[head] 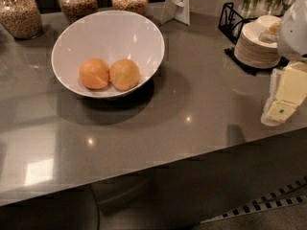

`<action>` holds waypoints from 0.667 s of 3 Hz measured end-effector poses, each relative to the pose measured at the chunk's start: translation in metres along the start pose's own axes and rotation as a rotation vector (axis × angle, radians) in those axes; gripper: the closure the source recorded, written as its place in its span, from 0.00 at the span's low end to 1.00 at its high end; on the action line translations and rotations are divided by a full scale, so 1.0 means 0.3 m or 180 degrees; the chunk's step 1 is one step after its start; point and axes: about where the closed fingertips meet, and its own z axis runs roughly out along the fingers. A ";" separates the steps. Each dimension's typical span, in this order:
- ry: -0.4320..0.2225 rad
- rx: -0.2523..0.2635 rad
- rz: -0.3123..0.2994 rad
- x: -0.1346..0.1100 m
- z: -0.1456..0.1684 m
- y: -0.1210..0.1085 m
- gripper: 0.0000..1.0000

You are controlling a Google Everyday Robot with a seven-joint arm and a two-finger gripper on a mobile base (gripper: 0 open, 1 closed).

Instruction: Pick orange from white bowl

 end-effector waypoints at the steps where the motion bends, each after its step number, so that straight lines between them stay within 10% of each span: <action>1: -0.0001 0.0000 0.0000 0.000 0.000 0.000 0.00; 2: -0.0302 0.0067 -0.0018 -0.077 0.013 -0.026 0.00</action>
Offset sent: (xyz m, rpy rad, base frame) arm 0.0362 0.0529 0.0052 0.2242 -0.1065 0.0655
